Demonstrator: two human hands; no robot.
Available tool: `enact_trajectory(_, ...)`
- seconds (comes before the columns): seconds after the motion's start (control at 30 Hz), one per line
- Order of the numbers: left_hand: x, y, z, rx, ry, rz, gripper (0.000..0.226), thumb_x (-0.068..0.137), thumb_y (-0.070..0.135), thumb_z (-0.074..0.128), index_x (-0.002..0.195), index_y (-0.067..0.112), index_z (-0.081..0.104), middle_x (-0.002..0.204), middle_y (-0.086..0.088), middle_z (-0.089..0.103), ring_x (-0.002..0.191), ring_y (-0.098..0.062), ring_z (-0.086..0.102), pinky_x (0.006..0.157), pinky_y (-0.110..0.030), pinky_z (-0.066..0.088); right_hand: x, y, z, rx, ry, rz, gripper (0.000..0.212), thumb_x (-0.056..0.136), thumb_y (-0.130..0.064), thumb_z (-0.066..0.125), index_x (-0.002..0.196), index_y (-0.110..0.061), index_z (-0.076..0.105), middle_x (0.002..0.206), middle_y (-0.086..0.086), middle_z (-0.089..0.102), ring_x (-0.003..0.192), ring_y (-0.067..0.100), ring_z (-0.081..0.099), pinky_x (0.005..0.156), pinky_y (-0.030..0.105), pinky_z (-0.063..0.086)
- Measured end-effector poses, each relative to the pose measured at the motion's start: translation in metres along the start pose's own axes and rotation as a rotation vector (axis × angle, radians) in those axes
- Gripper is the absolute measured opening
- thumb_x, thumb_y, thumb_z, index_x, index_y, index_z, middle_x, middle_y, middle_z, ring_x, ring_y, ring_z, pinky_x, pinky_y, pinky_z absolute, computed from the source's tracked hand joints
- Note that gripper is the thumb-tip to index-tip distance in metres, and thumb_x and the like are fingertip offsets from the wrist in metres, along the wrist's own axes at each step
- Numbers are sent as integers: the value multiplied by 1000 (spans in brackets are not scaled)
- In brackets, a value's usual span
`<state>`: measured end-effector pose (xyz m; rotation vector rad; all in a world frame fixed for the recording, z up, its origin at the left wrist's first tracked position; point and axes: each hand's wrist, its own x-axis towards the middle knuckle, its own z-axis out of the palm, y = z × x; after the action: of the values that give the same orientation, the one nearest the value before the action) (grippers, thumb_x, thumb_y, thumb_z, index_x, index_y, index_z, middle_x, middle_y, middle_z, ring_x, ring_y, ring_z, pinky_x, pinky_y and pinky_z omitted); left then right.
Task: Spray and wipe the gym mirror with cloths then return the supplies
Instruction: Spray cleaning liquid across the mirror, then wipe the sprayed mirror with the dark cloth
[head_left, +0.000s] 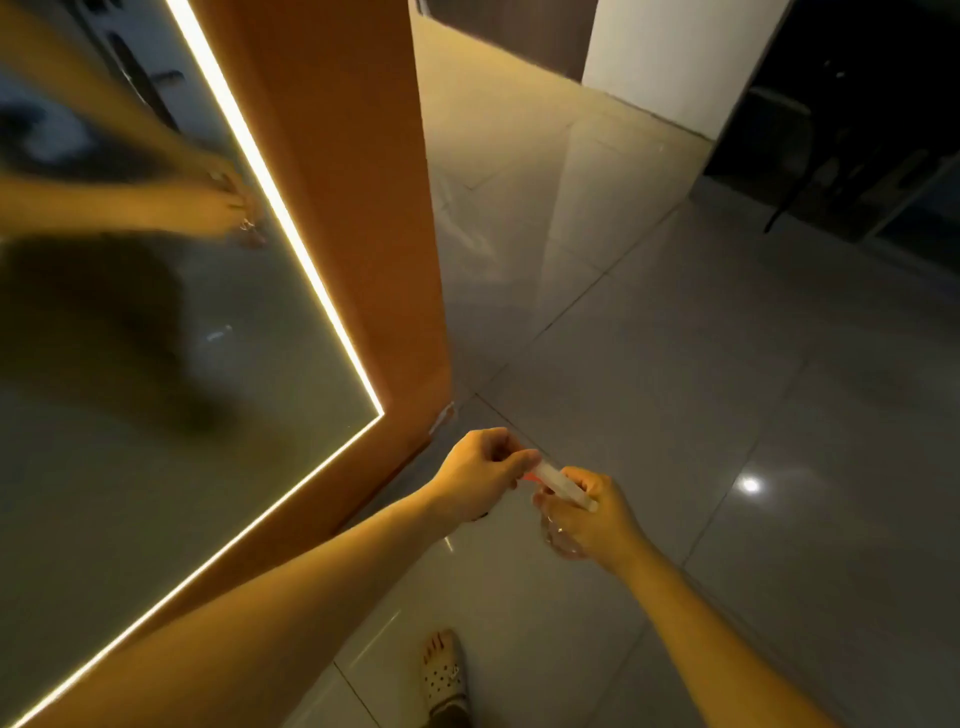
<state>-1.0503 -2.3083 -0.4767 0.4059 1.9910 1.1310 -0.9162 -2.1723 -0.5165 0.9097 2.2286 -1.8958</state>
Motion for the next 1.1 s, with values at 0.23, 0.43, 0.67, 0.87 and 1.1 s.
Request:
enact_trajectory(0.23,107,-87,46,-61,22,-114,18,99,28,69,92,13,73,84,-4,73,69,-13,66,70,-32,59,84,116,25,35,55,74,5,96,-13,71,100,-12,72,82,3,70,74,11,68,63,18,54)
enact_trajectory(0.43,207,-208,93,-146,111,-249,21,98,29,71,96,9,75,76,2,74,69,-10,65,64,-24,54,183,248,53,-23,143,104,7,91,-24,77,87,-29,75,80,-2,73,76,14,70,64,29,59)
enact_trajectory(0.67,325,-386,121,3,263,-386,6,99,22,63,95,20,66,91,-7,69,82,-23,68,79,-43,60,305,397,57,-73,123,179,25,95,-30,74,105,-7,73,88,11,75,85,26,74,78,44,62)
enact_trajectory(0.87,398,-517,160,456,120,-420,35,97,25,69,130,14,61,123,-7,61,111,-25,62,97,-38,54,393,473,59,-83,34,204,11,97,-30,71,93,-20,70,96,9,77,94,26,75,89,53,60)
enact_trajectory(1.1,438,-579,204,962,153,-303,52,101,13,59,151,14,44,154,-9,40,140,-36,39,111,-43,46,435,505,36,-91,-66,242,13,99,-29,68,106,-17,67,101,10,75,93,23,73,78,37,61)
